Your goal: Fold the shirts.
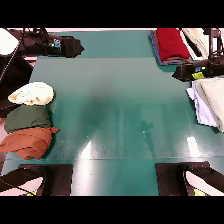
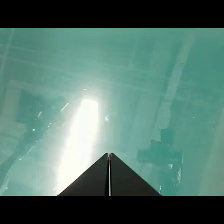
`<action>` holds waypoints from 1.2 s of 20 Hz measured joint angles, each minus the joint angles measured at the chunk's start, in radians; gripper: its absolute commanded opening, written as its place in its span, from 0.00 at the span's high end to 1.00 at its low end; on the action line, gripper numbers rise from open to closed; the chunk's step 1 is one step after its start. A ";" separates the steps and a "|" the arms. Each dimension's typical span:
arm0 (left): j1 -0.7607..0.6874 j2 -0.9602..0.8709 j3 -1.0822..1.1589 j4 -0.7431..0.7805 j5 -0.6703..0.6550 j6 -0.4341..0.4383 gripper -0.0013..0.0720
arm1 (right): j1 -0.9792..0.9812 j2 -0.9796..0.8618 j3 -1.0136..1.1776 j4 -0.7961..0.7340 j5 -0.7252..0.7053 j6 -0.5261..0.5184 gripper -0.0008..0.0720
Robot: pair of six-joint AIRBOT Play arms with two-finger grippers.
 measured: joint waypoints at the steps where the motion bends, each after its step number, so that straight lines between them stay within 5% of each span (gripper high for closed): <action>1: 0.000 0.000 0.000 0.000 0.001 0.000 0.95 | 0.001 0.000 0.000 0.000 0.000 0.000 0.96; 13: 0.000 0.000 0.000 -0.004 0.010 0.000 0.95 | 0.005 0.000 0.000 0.000 0.000 0.000 0.96; 14: 0.000 0.000 0.000 0.002 0.016 0.002 0.72 | 0.005 0.000 0.000 0.000 0.000 0.000 0.96; 15: 0.000 0.000 0.000 0.030 0.025 0.011 0.27 | 0.005 0.000 0.000 0.000 0.000 0.000 0.96; 16: 0.001 -0.002 0.000 0.085 0.027 0.012 0.15 | 0.005 0.000 0.000 0.000 0.000 0.000 0.96; 20: 0.053 -0.044 -0.001 0.450 -0.033 -0.095 0.15 | 0.005 0.000 0.000 0.000 0.002 0.000 0.96; 24: 0.210 -0.138 -0.060 0.578 -0.129 -0.154 0.15 | 0.005 0.000 0.000 0.000 0.002 0.000 0.96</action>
